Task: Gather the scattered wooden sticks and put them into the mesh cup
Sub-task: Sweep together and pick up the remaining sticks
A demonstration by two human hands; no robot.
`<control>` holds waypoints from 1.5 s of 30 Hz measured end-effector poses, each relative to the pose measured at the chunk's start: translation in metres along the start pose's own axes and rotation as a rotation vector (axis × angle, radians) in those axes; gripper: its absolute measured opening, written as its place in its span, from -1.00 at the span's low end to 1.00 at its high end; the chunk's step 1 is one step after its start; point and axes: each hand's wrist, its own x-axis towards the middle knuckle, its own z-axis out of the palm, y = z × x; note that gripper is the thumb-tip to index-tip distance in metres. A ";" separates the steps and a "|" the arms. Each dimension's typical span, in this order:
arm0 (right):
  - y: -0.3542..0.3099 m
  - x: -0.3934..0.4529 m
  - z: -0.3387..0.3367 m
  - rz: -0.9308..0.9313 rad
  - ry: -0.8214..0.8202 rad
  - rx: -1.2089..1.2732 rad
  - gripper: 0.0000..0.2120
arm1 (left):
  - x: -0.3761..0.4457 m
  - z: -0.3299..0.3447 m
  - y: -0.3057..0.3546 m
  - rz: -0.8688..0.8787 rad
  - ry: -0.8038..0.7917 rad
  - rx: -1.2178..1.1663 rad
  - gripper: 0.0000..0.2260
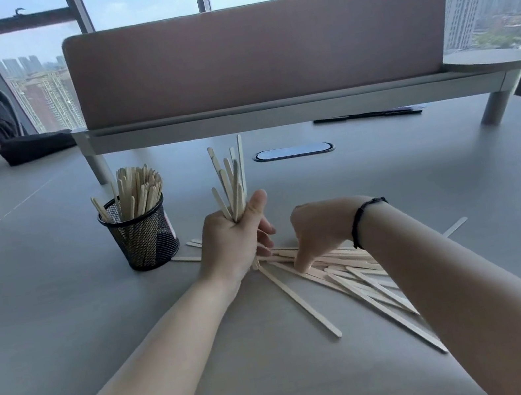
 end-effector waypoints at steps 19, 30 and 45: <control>-0.004 -0.014 0.012 -0.087 0.179 -0.032 -0.66 | 0.001 -0.002 -0.003 0.019 0.072 -0.002 -0.50; 0.005 -0.011 0.012 -0.121 0.184 0.056 -0.76 | 0.004 -0.004 -0.006 0.049 0.086 0.010 -0.51; 0.004 -0.011 0.018 -0.112 0.241 0.036 -0.78 | 0.005 -0.006 -0.008 0.178 0.094 0.095 -0.44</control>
